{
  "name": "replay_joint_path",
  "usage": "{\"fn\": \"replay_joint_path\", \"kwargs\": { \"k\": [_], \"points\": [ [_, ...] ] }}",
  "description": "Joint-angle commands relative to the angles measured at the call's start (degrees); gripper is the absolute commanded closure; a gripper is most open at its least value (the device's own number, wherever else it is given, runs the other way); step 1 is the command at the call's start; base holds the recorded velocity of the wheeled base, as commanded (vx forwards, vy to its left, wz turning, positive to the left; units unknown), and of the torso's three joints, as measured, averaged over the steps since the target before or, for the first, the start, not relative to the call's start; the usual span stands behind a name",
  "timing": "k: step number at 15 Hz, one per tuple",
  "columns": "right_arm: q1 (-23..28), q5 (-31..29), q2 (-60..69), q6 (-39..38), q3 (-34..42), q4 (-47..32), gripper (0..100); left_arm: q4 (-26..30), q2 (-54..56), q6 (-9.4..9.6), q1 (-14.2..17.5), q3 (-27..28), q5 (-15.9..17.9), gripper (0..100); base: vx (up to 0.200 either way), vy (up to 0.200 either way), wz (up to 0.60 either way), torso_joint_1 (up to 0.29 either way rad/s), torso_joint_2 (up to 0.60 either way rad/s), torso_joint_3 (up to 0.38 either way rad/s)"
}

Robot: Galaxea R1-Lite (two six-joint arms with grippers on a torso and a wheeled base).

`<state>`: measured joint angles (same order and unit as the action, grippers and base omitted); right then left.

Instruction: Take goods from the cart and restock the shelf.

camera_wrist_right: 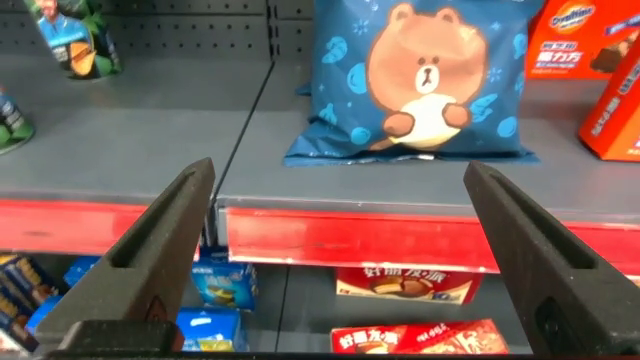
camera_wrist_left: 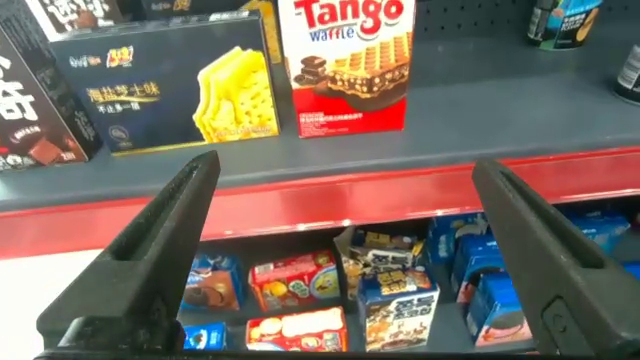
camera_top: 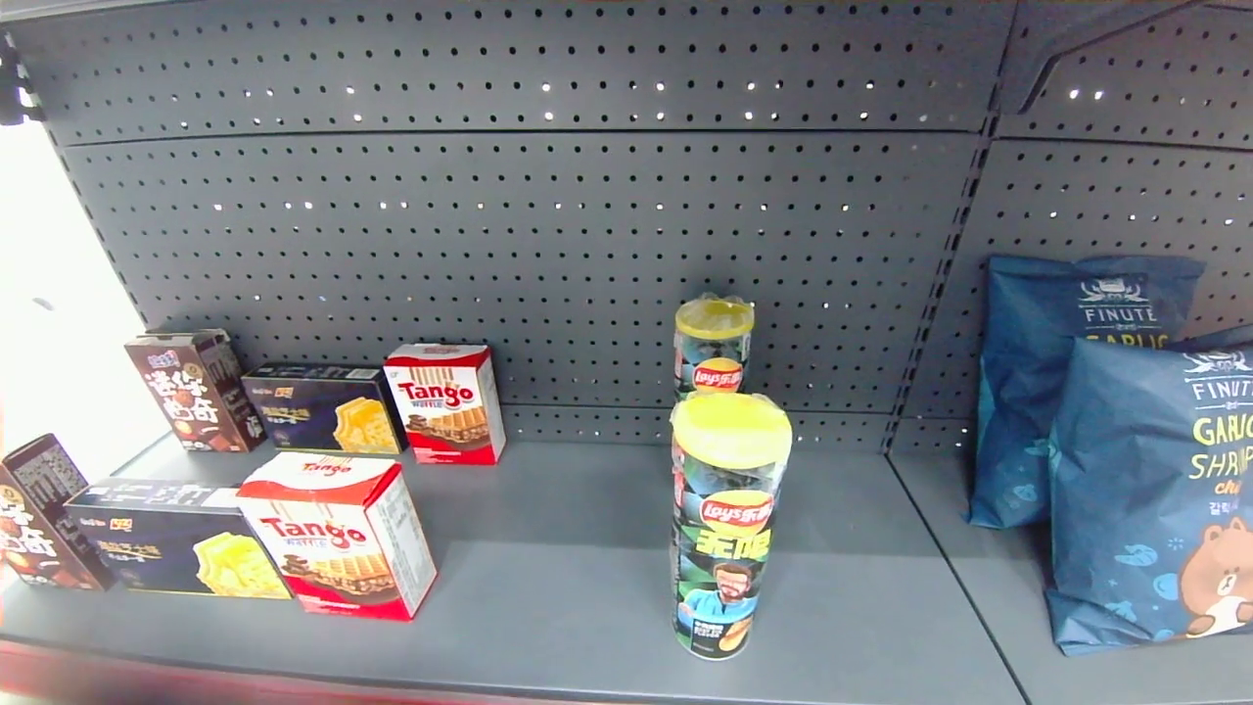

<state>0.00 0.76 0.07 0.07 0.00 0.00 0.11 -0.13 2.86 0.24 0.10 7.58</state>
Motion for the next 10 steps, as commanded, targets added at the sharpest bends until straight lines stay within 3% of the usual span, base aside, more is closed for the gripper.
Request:
{"fn": "replay_joint_path", "kwargs": {
  "k": [1,5,7,10],
  "points": [
    [0.0,0.0,-0.1,0.0,0.0,0.1,0,0.0,0.0,0.30,0.0,0.0,0.1,0,0.000,0.000,0.00,0.000,0.00,0.000],
    [0.0,0.3,-0.1,0.0,0.0,0.1,0,0.0,0.0,0.30,0.0,0.0,0.2,0,0.000,0.000,0.00,0.000,0.00,0.000],
    [0.0,0.4,-0.1,0.1,0.0,0.1,0,0.0,0.0,0.30,0.0,0.0,0.2,0,0.000,0.000,-0.60,0.002,0.00,0.000],
    [0.0,0.4,-0.1,0.0,0.0,0.1,0,0.0,0.0,0.21,0.0,0.0,0.2,0,0.000,0.000,0.00,0.000,0.00,0.000]
  ]
}}
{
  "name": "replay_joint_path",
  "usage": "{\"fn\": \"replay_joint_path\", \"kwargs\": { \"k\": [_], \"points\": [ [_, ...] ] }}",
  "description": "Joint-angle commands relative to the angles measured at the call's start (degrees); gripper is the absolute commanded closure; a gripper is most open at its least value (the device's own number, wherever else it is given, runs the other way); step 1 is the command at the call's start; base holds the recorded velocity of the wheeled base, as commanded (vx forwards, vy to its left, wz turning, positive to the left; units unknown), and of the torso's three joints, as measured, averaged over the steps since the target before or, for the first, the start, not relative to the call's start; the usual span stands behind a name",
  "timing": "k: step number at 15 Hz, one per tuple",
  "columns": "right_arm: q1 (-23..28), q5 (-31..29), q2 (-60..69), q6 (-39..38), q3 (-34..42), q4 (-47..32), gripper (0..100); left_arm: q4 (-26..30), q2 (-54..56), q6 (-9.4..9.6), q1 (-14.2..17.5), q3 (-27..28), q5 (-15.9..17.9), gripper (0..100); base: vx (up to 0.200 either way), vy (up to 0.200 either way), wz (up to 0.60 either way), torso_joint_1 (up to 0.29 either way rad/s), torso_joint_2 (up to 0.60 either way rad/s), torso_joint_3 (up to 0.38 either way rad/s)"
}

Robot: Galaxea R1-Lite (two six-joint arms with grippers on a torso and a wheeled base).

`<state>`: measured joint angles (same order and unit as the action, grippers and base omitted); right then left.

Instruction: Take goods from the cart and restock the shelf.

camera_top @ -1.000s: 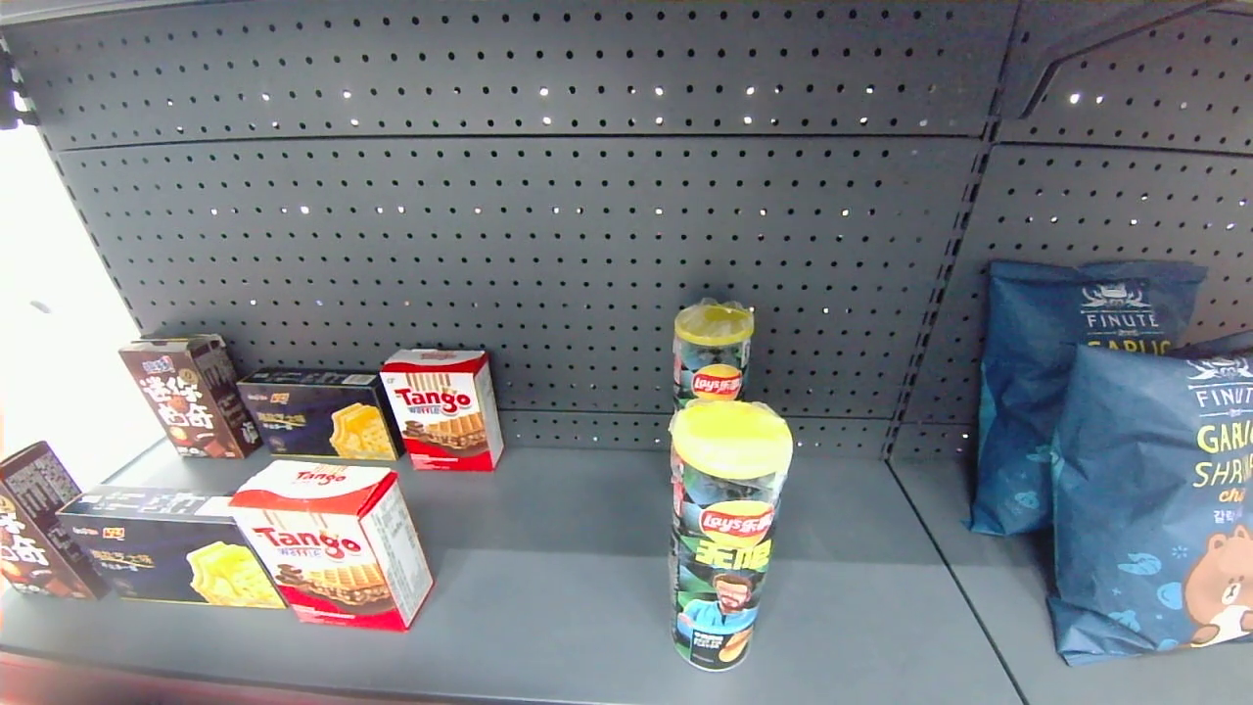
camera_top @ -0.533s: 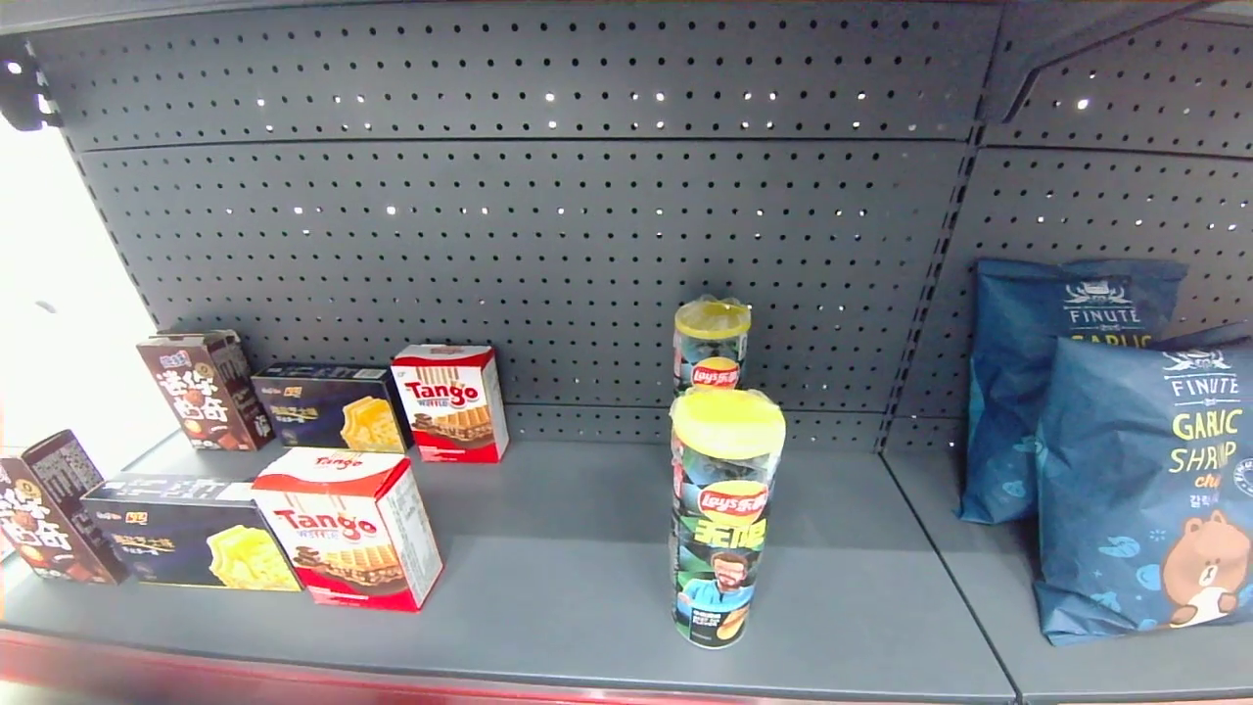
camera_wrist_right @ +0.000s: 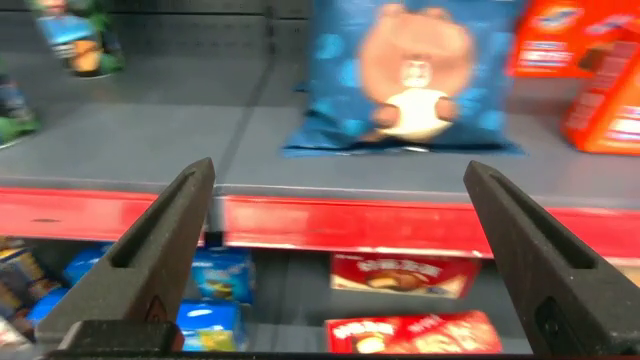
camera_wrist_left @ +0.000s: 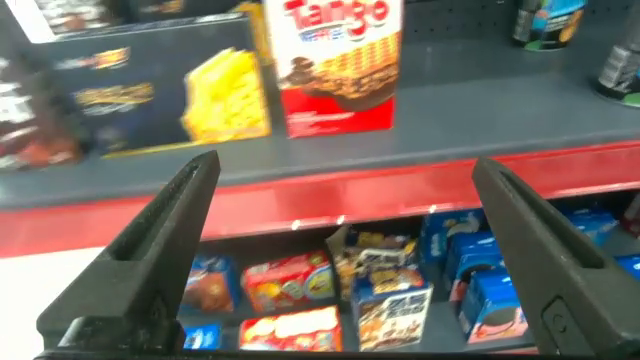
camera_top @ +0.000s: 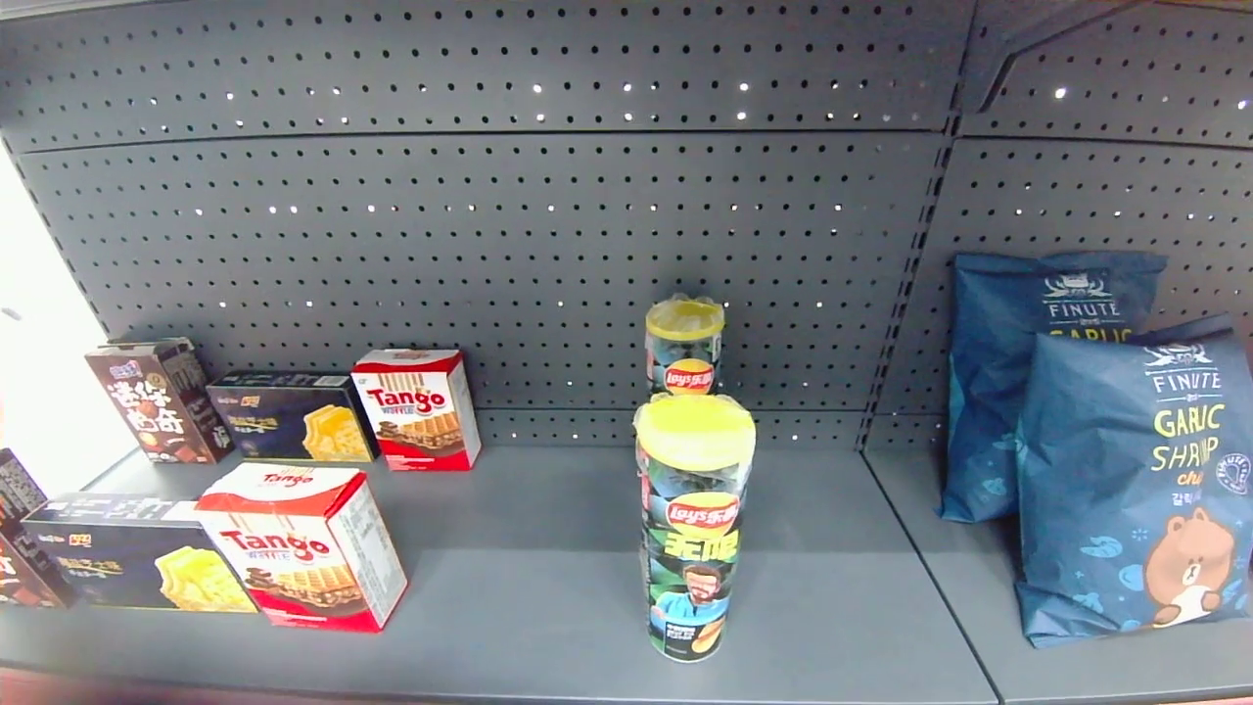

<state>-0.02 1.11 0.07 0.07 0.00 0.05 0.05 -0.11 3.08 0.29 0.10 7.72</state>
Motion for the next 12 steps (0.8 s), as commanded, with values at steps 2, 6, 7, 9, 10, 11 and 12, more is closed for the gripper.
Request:
{"fn": "replay_joint_path", "kwargs": {
  "k": [2,6,7,9,10,11,12],
  "points": [
    [0.0,0.0,-0.1,0.0,0.0,0.0,0,0.0,0.0,-0.10,0.0,0.0,-0.1,0,0.000,0.000,0.00,0.000,0.00,0.000],
    [0.0,0.0,-0.1,0.0,0.0,0.1,0,0.0,0.0,-0.18,0.0,0.0,-0.1,0,0.000,0.000,0.00,0.000,0.00,0.000],
    [0.0,0.0,-0.1,0.0,0.0,0.1,0,0.0,0.0,-0.10,0.0,0.0,-0.1,0,0.000,0.000,0.00,0.000,0.00,0.000],
    [0.0,0.0,-0.1,0.0,0.0,0.1,0,0.0,0.0,-0.10,0.0,0.0,-0.1,0,0.000,0.000,0.00,0.000,0.00,0.000],
    [0.0,0.0,-0.1,0.0,0.0,0.1,0,0.0,0.0,-0.10,0.0,0.0,-0.1,0,0.000,0.000,0.00,0.000,0.00,0.000],
    [0.0,0.0,-0.1,-0.1,0.0,0.1,0,0.0,0.0,-0.10,0.0,0.0,-0.1,0,0.000,0.000,0.00,0.000,0.00,0.000],
    [0.0,0.0,-0.1,0.0,0.0,0.1,0,0.0,0.0,-0.10,0.0,0.0,-0.1,0,0.000,0.000,0.00,0.000,0.00,0.000]
  ]
}}
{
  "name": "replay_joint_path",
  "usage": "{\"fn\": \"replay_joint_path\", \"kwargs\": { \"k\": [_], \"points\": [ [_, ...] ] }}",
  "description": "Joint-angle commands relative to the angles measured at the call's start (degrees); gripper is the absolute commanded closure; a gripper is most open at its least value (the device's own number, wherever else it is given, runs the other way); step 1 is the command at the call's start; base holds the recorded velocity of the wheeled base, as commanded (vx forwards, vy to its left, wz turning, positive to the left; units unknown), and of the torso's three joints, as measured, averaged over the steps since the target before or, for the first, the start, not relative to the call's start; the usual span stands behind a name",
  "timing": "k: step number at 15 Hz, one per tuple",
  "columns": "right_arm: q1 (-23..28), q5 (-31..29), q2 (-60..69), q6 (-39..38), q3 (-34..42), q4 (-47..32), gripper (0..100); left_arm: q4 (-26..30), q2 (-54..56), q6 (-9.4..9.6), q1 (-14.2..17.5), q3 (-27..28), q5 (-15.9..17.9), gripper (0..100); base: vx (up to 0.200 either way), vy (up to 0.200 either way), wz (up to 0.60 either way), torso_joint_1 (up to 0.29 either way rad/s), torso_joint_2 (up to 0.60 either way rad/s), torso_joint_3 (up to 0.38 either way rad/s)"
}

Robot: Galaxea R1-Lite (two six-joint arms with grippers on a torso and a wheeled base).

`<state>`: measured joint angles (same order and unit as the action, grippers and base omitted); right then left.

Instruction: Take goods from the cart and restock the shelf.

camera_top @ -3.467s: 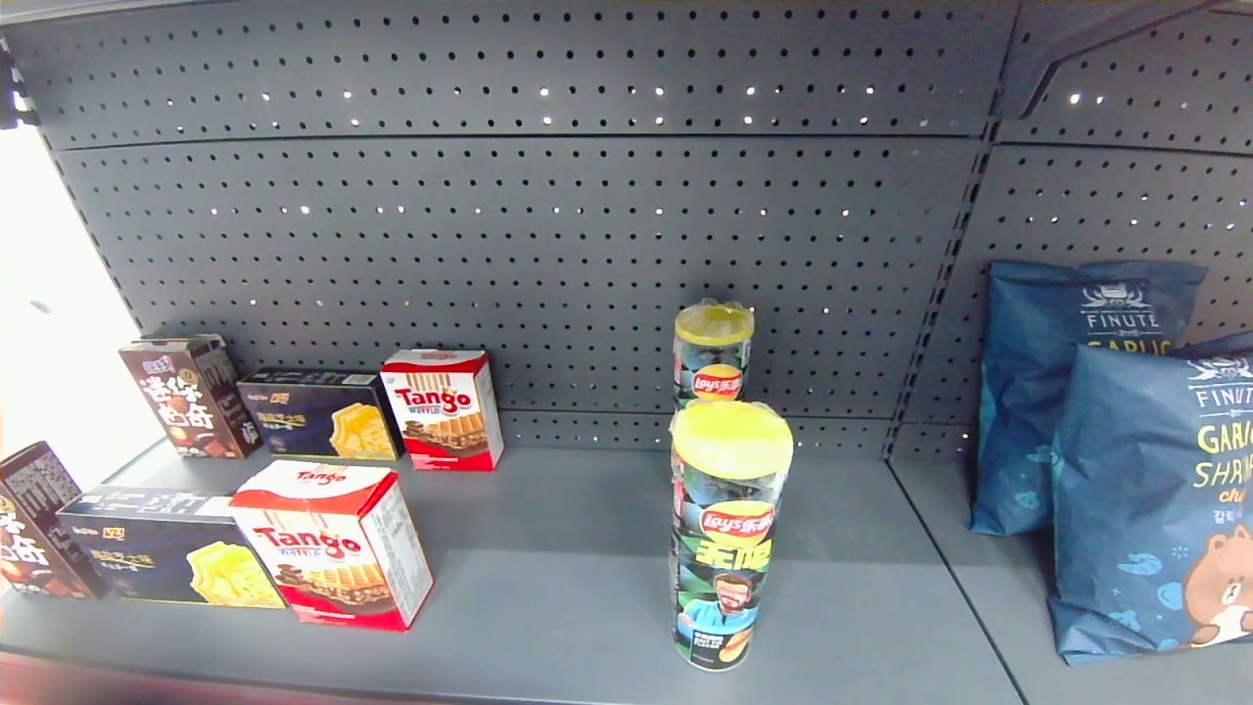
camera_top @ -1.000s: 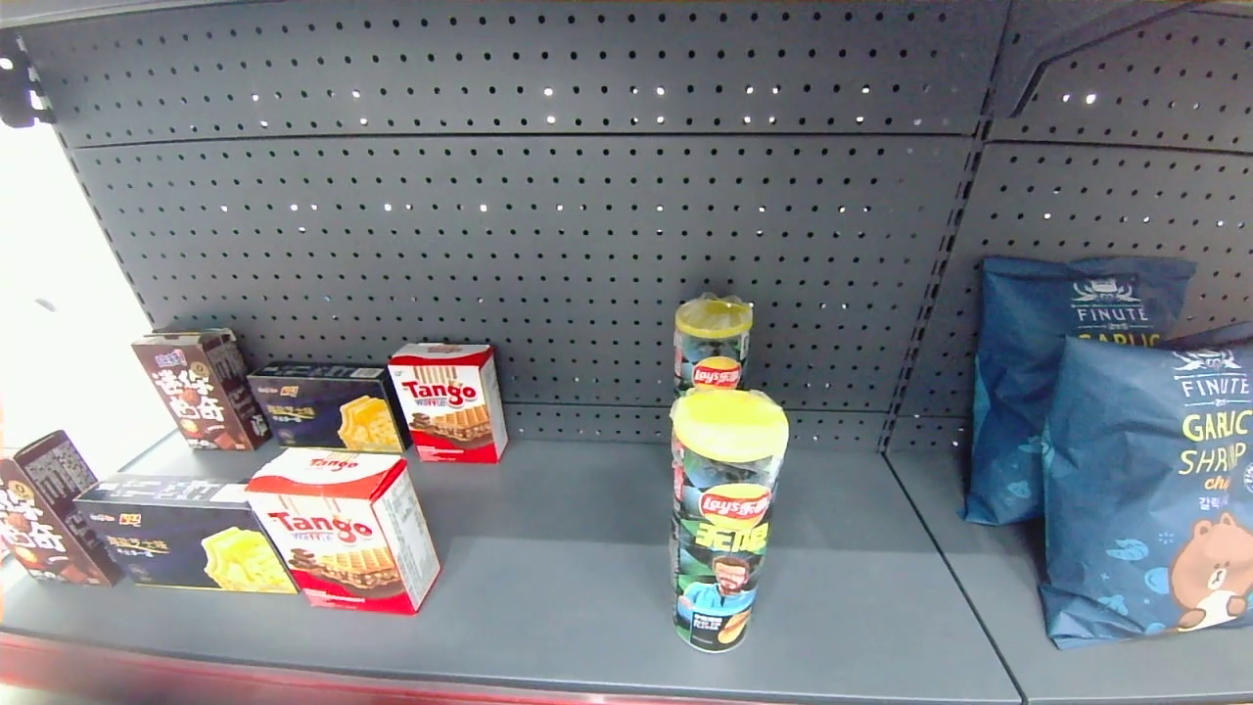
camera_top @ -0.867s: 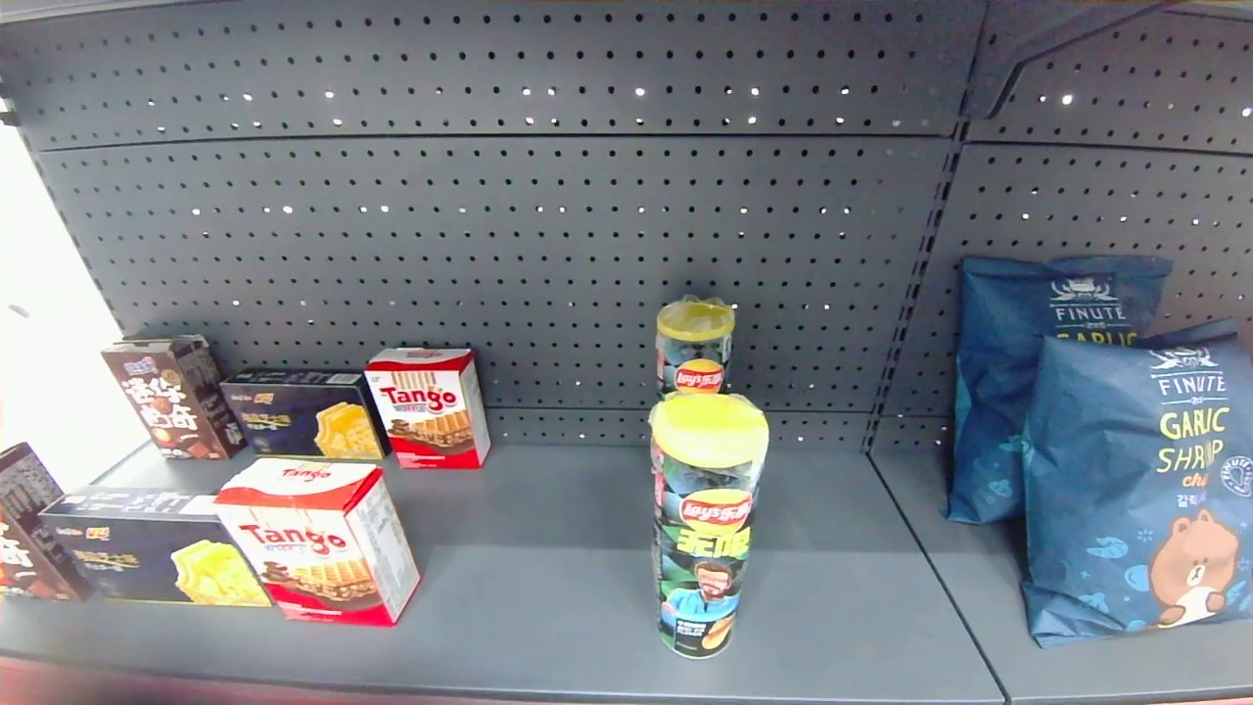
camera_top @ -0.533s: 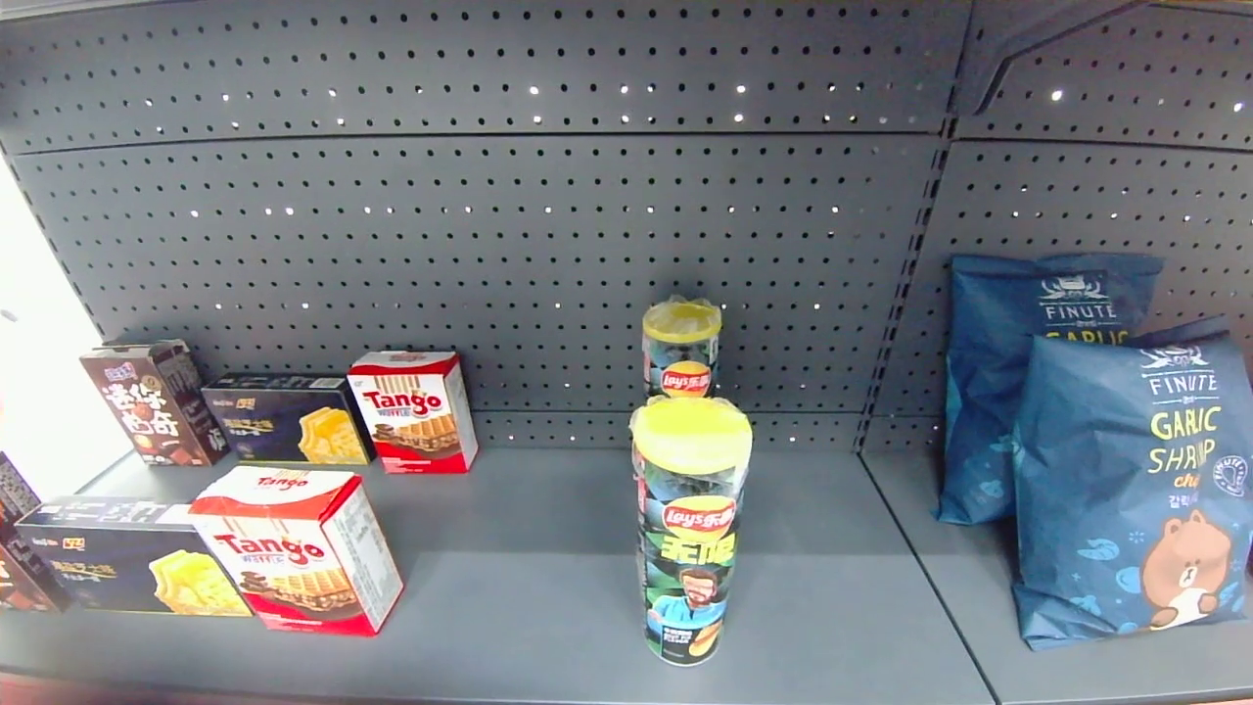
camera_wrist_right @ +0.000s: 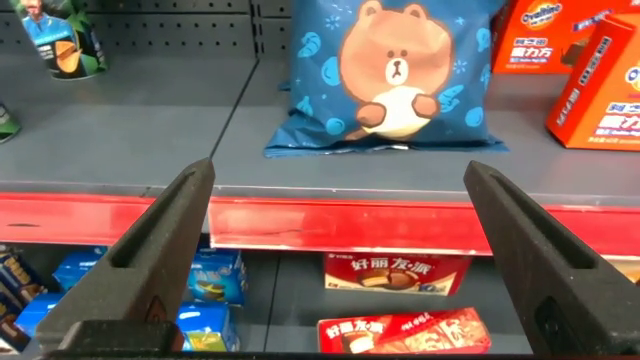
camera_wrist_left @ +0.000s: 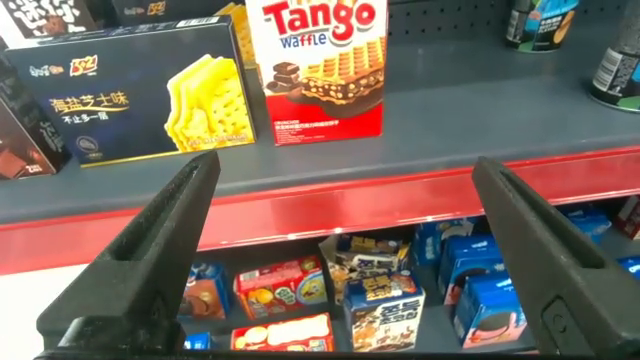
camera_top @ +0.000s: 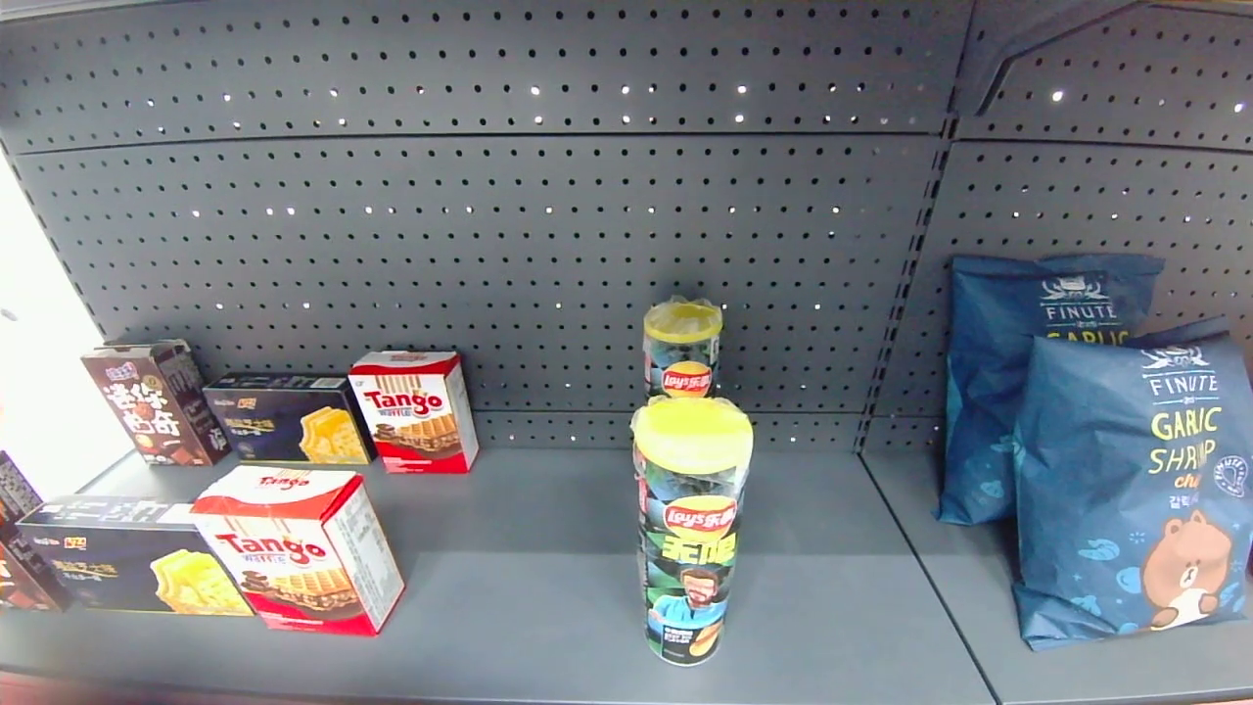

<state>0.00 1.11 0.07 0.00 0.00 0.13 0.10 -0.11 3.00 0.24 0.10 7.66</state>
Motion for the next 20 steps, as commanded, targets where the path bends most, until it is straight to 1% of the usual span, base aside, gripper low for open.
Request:
{"fn": "replay_joint_path", "kwargs": {
  "k": [1,20],
  "points": [
    [0.0,0.0,-0.1,0.0,0.0,0.0,0,0.0,0.0,0.08,0.0,0.0,0.0,0,0.000,0.000,0.00,0.000,0.00,0.000],
    [0.0,0.0,-0.1,0.1,0.0,0.0,0,0.0,0.0,-0.10,0.0,0.0,-0.1,0,0.000,0.000,0.00,0.000,0.00,0.000]
  ]
}}
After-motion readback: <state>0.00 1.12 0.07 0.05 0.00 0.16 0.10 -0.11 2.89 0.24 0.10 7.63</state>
